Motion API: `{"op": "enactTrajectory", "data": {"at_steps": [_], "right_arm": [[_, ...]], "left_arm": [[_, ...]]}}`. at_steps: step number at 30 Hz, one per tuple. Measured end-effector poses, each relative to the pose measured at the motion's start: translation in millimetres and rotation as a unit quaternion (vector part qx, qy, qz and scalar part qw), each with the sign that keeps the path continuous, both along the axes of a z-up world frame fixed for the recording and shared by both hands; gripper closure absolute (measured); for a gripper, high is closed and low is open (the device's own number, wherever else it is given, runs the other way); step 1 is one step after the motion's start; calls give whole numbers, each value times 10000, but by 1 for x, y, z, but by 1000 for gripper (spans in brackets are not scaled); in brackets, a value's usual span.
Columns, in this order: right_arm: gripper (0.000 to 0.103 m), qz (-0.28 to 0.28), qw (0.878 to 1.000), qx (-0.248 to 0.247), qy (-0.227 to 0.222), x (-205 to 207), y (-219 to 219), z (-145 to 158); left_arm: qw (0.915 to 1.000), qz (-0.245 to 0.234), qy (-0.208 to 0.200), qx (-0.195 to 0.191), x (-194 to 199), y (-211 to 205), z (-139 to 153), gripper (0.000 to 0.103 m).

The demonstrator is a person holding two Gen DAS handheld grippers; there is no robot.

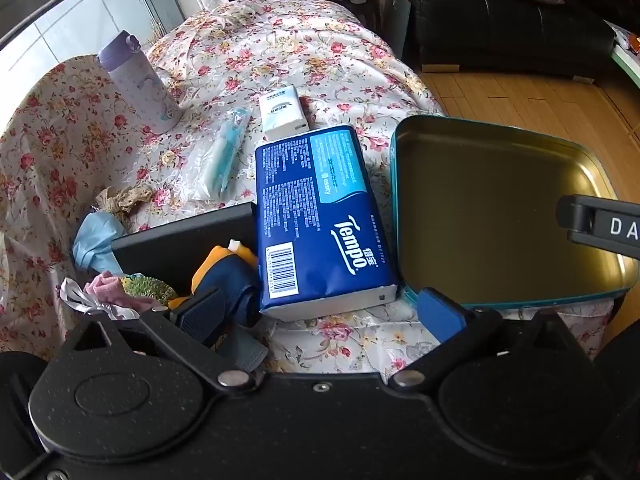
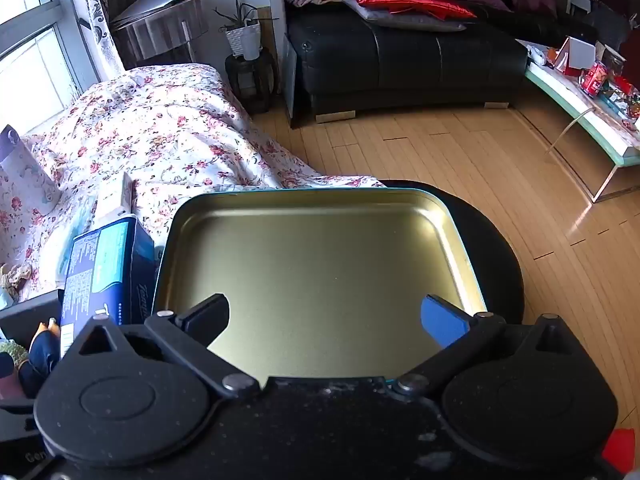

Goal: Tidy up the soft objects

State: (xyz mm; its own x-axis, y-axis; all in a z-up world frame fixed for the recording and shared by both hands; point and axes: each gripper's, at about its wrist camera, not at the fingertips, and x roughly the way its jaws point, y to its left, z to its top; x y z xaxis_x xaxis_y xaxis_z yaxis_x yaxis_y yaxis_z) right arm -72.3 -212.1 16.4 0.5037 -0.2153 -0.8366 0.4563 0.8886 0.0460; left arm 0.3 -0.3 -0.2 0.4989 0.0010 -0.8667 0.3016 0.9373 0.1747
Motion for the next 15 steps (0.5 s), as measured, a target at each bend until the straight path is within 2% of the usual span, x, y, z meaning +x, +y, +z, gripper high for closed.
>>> {"op": "enactTrajectory", "data": {"at_steps": [8, 15], "right_arm": [[0, 2, 10000, -9, 19, 1, 0, 0], [0, -2, 10000, -7, 28, 2, 0, 0]], "left_arm": [[10000, 17, -15, -6, -5, -3, -9, 4], [9999, 16, 67, -76, -1, 0, -4, 4]]}}
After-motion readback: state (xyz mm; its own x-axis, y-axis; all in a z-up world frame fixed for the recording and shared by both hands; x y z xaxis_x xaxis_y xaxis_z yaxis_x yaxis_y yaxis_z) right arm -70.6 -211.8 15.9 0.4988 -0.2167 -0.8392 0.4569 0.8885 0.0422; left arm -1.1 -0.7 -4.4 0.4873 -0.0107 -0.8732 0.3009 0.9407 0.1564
